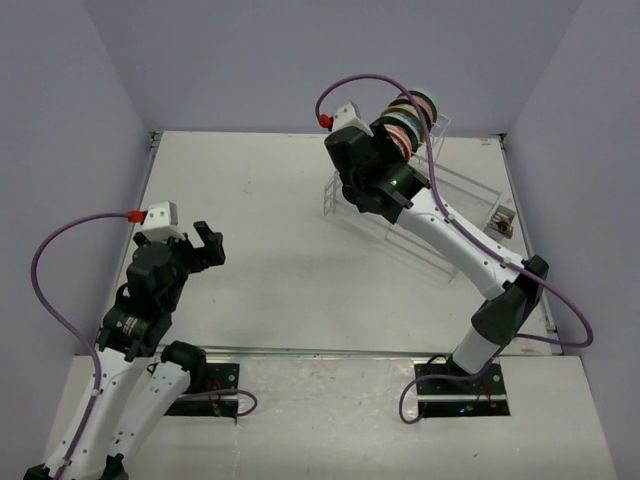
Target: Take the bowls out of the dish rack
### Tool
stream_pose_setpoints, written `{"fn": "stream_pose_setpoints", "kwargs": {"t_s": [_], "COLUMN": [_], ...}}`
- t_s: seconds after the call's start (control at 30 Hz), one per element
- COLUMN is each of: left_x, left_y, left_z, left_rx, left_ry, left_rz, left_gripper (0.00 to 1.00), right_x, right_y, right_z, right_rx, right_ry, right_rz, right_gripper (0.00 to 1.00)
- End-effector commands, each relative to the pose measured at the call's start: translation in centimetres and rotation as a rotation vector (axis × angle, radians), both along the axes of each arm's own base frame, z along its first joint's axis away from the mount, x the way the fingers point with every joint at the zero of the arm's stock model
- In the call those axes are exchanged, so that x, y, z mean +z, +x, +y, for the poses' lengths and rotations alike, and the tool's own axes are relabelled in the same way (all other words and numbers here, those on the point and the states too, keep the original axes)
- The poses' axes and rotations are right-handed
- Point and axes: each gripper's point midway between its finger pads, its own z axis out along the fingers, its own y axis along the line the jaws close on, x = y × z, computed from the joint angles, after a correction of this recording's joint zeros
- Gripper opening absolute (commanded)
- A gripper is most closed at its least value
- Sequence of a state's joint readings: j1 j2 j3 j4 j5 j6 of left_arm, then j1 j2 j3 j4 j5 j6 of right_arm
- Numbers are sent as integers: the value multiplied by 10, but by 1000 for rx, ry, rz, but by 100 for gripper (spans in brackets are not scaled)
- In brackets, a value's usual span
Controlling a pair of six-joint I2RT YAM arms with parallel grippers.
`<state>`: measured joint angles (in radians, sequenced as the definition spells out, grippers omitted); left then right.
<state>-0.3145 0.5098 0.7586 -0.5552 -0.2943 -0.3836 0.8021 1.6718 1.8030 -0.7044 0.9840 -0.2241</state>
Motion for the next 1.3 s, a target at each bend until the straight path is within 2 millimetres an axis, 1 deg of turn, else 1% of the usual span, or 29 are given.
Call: {"fn": "stream_pose_setpoints", "kwargs": {"t_s": [0.0,0.1,0.13,0.2,0.23,0.3,0.33,0.43,0.47,0.5,0.53,0.63,0.67,0.73,0.97,1.0,1.03,1.2,1.27], "left_x": [7,6,6,6,7,6,6,5,4,5,4,5,5,5,4,5,4,4,4], "left_y": [6,6,6,6,6,6,6,7,7,7,7,7,7,7,7,7,7,7,7], "left_z": [-7,-7,-7,-7,-7,-7,-7,-8,-8,-8,-9,-9,-9,-9,-10,-10,-10,-10,-10], "left_rx": [-24,-24,-24,-24,-24,-24,-26,-31,-31,-32,-34,-37,-38,-38,-40,-40,-40,-40,-40], "left_ry": [-18,-17,-17,-18,-18,-17,-17,-16,-16,-17,-17,-17,-17,-17,-17,-18,-17,-17,-16], "left_rz": [-30,-25,-27,-28,-28,-27,-25,-22,-20,-22,-20,-23,-21,-23,-21,-22,-21,-20,-18], "left_gripper": [100,100,100,100,100,100,100,100,100,100,100,100,100,100,100,100,100,100,100], "right_x": [16,14,13,12,11,10,10,5,3,3,2,1,2,4,11,15,17,30,32], "right_y": [8,12,14,17,18,21,21,24,24,24,25,26,26,26,26,27,26,22,21], "right_z": [1,7,8,11,13,15,15,18,18,18,18,18,18,18,14,13,11,6,4], "right_rx": [-8,15,19,22,24,26,27,32,29,28,23,21,18,17,-2,-4,-15,-18,-23], "right_ry": [-52,-66,-76,-82,-88,-95,-95,-100,-103,-104,-107,-113,-112,-110,-118,-115,-117,-109,-114], "right_rz": [-44,-43,-41,-39,-38,-37,-40,-33,-31,-30,-30,-31,-34,-42,-73,-85,-95,-128,-134], "right_gripper": [57,55,51,50,47,46,41,36,32,30,26,24,20,19,7,1,0,0,0]}}
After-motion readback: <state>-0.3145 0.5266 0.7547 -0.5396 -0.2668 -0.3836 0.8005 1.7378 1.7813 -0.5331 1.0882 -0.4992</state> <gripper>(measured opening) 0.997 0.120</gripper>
